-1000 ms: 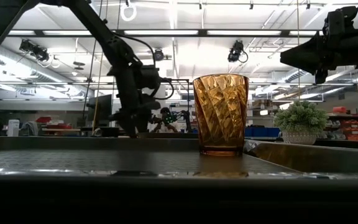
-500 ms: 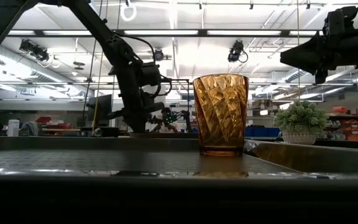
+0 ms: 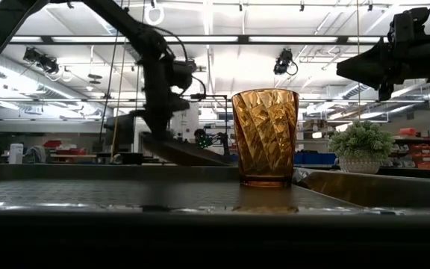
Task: Pick and place plate/cup/fork/spoon on tray
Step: Put the black plate to the bottom of the brown cup on the black tray
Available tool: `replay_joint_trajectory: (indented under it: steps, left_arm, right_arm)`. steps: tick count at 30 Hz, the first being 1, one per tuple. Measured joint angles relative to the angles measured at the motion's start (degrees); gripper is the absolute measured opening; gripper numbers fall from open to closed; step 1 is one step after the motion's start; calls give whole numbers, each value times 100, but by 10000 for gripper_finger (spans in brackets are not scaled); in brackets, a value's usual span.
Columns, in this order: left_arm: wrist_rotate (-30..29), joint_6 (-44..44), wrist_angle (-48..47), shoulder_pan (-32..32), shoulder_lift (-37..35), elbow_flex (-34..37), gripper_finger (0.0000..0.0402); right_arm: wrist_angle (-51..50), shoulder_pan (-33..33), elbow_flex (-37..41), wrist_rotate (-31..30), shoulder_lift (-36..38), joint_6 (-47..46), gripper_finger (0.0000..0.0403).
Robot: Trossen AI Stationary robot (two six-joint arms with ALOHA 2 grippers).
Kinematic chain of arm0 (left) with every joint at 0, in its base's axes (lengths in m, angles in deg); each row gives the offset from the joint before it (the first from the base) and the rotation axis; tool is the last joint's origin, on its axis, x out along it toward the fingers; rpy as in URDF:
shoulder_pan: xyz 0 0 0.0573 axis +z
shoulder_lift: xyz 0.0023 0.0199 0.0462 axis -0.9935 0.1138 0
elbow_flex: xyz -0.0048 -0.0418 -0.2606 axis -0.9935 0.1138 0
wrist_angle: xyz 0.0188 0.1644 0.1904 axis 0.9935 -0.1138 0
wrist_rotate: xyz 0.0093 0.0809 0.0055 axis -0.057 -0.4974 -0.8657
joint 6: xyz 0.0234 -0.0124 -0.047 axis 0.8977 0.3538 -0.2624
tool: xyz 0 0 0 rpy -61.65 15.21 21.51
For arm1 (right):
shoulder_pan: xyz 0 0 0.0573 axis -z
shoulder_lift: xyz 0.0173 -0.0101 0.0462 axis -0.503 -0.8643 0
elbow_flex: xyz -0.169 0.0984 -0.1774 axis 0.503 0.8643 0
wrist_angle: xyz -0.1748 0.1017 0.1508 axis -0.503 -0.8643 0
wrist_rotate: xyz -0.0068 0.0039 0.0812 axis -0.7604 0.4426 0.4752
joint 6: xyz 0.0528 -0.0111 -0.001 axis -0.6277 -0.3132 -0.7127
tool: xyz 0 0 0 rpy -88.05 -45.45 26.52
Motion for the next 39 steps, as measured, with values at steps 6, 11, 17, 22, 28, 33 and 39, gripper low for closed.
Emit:
replay_joint_trajectory:
  steps: [6, 11, 17, 22, 28, 33, 39]
  left_arm:
    - [25, 838, -2065, -13, 4, -976, 10]
    - [30, 1504, -2963, -317, 4, -1117, 10]
    - [259, 2080, -3216, -1113, -23, -1115, 10]
    - [390, 2199, -3296, -1939, -48, -1100, 10]
    - [636, 1725, -2864, -3079, -51, -800, 10]
    - [878, 936, -2114, -3916, -51, -554, 10]
    - [876, -585, -1221, -4550, -46, -216, 10]
  right_arm:
    - [-1, -2, 0, -2, 0, 0, 93]
    - [-1, 0, 0, -1, 0, -2, 93]
    - [-1, -2, 0, -1, 0, -2, 93]
    - [-1, 0, 0, -2, 0, 0, 93]
    - [-1, -1, 0, -2, 1, 0, 93]
    - [-1, 0, 0, -2, 2, 0, 93]
    - [-1, 0, 0, -2, 2, 0, 93]
